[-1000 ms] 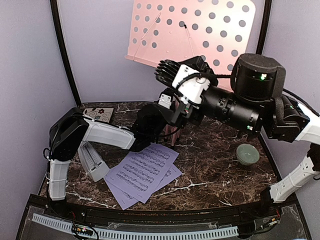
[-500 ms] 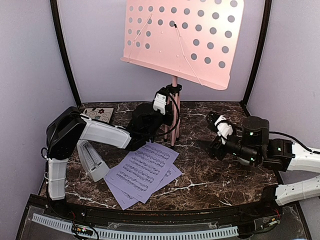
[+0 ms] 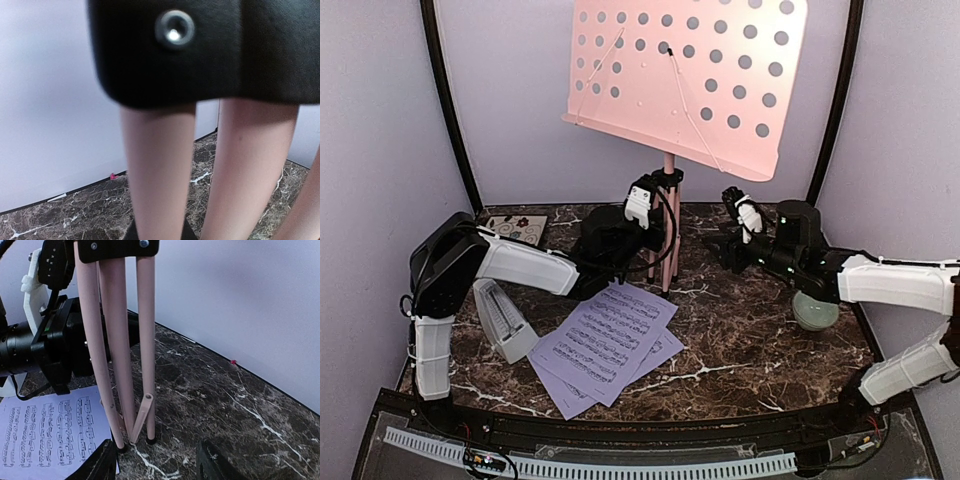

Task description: Set up the instrument practice props

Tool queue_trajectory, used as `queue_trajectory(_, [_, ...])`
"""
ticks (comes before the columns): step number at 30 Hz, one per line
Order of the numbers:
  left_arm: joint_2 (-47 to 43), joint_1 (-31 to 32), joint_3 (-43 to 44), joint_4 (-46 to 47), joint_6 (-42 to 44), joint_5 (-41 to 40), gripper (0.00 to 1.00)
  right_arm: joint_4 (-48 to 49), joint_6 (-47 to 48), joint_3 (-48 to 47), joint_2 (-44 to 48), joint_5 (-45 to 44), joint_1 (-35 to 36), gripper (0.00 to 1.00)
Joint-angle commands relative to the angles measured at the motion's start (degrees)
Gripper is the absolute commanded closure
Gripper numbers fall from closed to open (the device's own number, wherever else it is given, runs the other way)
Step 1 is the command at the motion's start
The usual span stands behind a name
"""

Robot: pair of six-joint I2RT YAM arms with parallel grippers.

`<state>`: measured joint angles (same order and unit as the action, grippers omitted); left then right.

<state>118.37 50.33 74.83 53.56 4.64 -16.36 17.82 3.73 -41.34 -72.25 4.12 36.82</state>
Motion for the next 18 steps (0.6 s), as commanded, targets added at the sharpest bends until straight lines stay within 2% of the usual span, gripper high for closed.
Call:
queue_trajectory(1, [-2.9,-0.1,-0.9,-1.7,0.1,1.5,1.0,8.6,-0.6,-6.3,-6.1,5.8,-0.5,0.47])
queue_trajectory(10, [-2.6,-0.1,-0.8,-1.9,-0.3,1.5,1.0,8.9,0.9,-13.8,-15.7,6.6,-0.6,0.54])
queue_trajectory(18, [-2.3,-0.1,-0.3,-2.4,0.2,1.6,1.0,9.4,1.3,-15.9,-20.4,5.8,-0.5,0.58])
